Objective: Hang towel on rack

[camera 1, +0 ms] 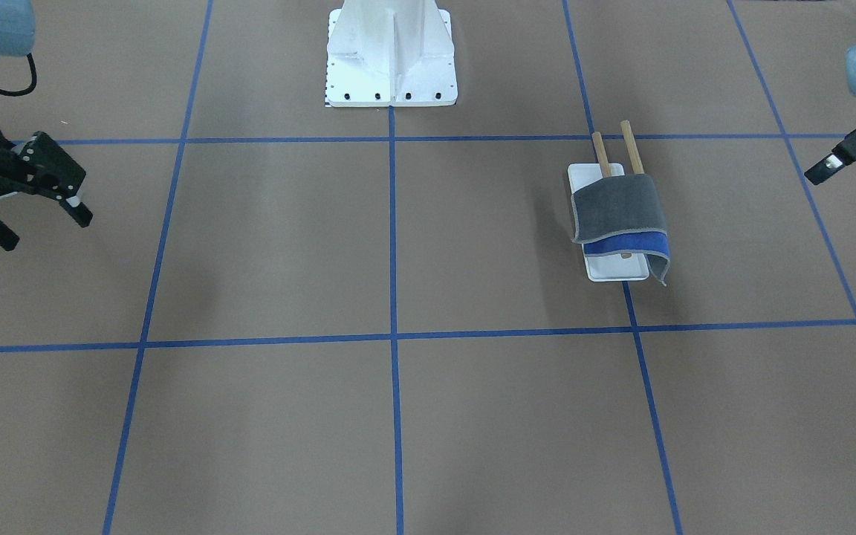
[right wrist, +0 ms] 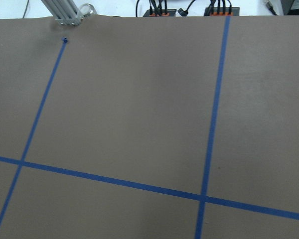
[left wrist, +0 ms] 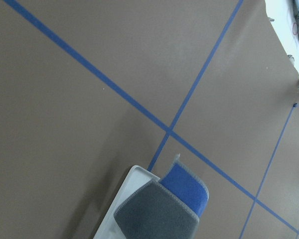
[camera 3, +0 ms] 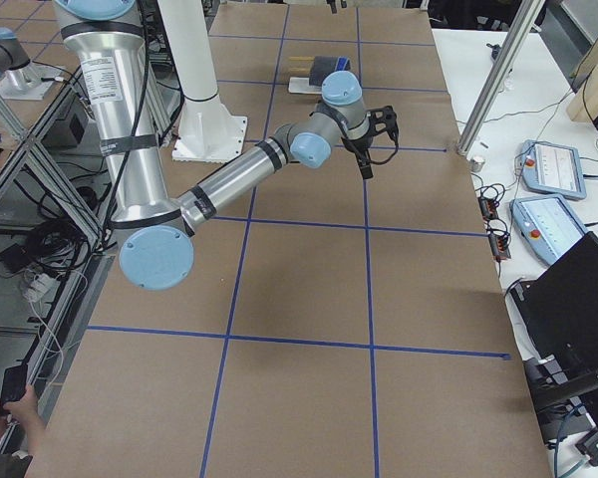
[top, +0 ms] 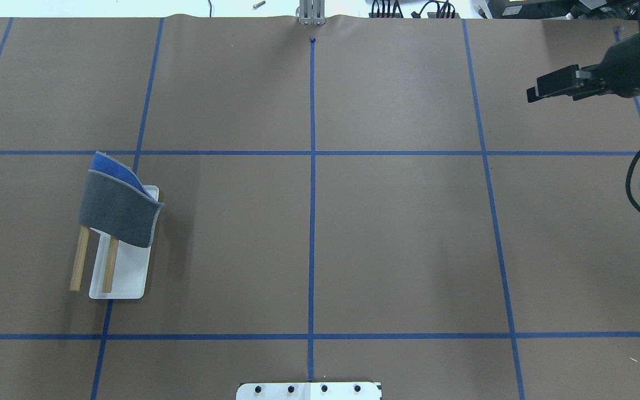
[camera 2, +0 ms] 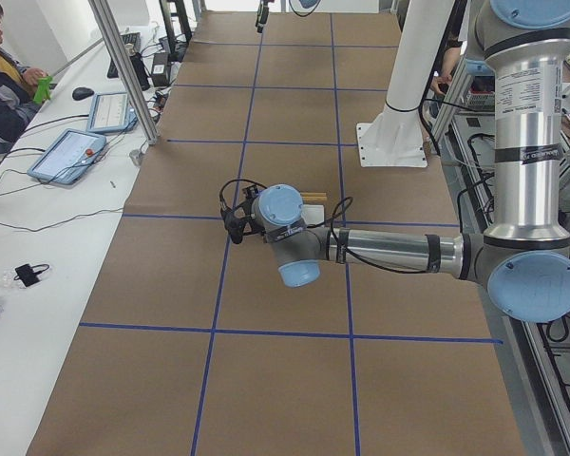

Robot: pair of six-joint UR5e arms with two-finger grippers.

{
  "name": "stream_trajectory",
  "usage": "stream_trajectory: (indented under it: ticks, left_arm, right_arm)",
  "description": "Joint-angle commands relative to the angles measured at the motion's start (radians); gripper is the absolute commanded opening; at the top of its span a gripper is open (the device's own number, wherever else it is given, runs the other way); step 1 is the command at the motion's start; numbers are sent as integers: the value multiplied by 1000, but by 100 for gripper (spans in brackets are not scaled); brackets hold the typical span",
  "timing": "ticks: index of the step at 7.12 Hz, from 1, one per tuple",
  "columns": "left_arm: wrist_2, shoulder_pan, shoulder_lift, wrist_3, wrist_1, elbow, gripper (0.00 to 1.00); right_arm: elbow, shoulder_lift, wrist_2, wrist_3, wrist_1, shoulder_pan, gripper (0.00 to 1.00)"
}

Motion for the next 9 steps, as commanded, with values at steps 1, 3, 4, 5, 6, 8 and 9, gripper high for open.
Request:
stream_trajectory:
  ticks: [1,3,4,5,6,8,9]
  left_arm:
    - [177,-11,9,381,96,12,98]
    - [294,-57,44,925,312,12,98]
    - [302,-80,44,1082,427,9,98]
    - [302,-103,44,1234,525,10,98]
    - [296,-129,38,1319,651,-2,98]
    - [264,-138,7,1375,928,-58,98]
    - [233,-138,7,1400,996,-91,98]
  right_arm:
    - [-85,-87,54,-246,0,118,100]
    - [-157,-156,71,-489,-3,221,100]
    - [-212,-174,73,-551,-3,252,100]
    - [-290,-181,73,-661,-3,278,100]
    - [-362,-187,73,-766,-2,293,100]
    - [-407,-182,65,-867,-105,307,100]
    - [-407,-141,64,-957,-241,316,100]
